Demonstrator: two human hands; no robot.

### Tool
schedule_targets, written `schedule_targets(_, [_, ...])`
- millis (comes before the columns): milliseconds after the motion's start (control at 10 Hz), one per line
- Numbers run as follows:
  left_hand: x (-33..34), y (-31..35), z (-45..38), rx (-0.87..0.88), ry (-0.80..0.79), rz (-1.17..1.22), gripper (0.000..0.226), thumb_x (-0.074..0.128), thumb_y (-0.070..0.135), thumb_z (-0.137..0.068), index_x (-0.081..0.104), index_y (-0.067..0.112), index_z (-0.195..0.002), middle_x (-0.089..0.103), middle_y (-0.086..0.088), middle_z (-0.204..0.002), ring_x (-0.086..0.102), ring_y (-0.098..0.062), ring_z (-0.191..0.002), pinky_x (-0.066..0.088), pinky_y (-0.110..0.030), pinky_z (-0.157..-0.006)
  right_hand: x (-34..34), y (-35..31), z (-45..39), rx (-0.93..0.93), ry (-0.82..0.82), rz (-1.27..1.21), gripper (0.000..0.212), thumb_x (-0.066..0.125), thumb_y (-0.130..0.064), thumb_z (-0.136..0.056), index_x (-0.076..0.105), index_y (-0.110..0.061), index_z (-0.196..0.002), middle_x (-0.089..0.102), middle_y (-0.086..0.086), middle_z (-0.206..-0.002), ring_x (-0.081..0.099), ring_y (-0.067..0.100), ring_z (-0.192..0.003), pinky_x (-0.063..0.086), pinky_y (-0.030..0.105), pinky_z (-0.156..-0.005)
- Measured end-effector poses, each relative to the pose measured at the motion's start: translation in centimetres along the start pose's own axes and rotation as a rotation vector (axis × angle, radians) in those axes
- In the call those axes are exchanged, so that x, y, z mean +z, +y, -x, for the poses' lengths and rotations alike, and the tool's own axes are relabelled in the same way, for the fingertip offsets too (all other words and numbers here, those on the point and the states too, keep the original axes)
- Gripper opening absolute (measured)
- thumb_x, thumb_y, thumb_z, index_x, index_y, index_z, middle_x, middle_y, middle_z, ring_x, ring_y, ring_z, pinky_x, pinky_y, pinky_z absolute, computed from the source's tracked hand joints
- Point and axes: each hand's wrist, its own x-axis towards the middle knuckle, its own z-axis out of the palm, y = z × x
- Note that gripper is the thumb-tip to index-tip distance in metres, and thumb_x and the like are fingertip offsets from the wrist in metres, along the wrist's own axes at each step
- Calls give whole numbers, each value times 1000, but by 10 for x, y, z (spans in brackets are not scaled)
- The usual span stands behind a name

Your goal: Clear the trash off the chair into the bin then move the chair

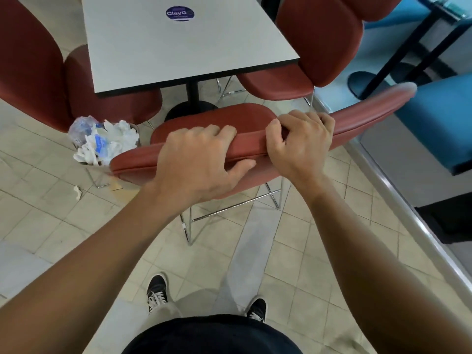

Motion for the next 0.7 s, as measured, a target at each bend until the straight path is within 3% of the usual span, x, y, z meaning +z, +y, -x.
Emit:
schedule_targets(100, [-7,-17,-4,98,-164,161,59,42,67,-84,45,29,-128,63,3,-110,60,-23,-101,40,-36,-74,-10,-12,-6,107,-142,-8,25,44,-34,-81,55,-29,-59,55,-15,-60,51,8,-66,35,34,-96])
schedule_targets(200, [-15,-32,-16,154,-318,284,55,44,67,-85,46,31,-127,61,3,-114,58,-26,-107,43,-40,-81,-17,-28,-12,186,-225,-25,21,48,-34,-81,66,-32,-71,67,-17,-72,58,4,-76,27,32,-104])
schedule_targets(300, [-16,-45,-30,243,-374,321,50,40,72,-84,53,37,-117,63,6,-112,59,-26,-106,40,-38,-76,-15,-48,-8,280,-233,-8,20,50,-37,-82,69,-31,-78,71,-16,-81,61,4,-82,21,35,-109])
schedule_targets(400, [-15,-51,-46,287,-421,396,51,38,76,-81,56,40,-114,64,11,-110,59,-23,-107,46,-39,-80,-15,-64,-2,365,-164,-54,24,52,-40,-81,73,-28,-81,69,-13,-83,62,7,-77,38,39,-103])
schedule_targets(500, [-11,-48,-63,356,-467,405,64,32,77,-81,52,38,-127,59,7,-127,54,-24,-120,46,-46,-93,-28,-68,0,457,-23,-125,19,60,-32,-85,74,-20,-87,58,-14,-82,55,3,-71,48,25,-75])
schedule_targets(600, [-14,-43,-86,381,-425,455,68,27,77,-81,51,36,-129,60,8,-126,53,-22,-121,45,-46,-97,-42,-60,-7,524,-32,-104,19,59,-31,-88,74,-19,-92,56,-10,-92,52,2,-80,41,17,-72])
schedule_targets(700, [-14,-37,-105,417,-348,461,59,36,64,-90,46,30,-137,55,-4,-133,47,-28,-127,41,-45,-102,-48,-54,-12,554,-36,-63,22,55,-32,-91,72,-21,-101,63,-5,-108,55,6,-93,46,23,-86])
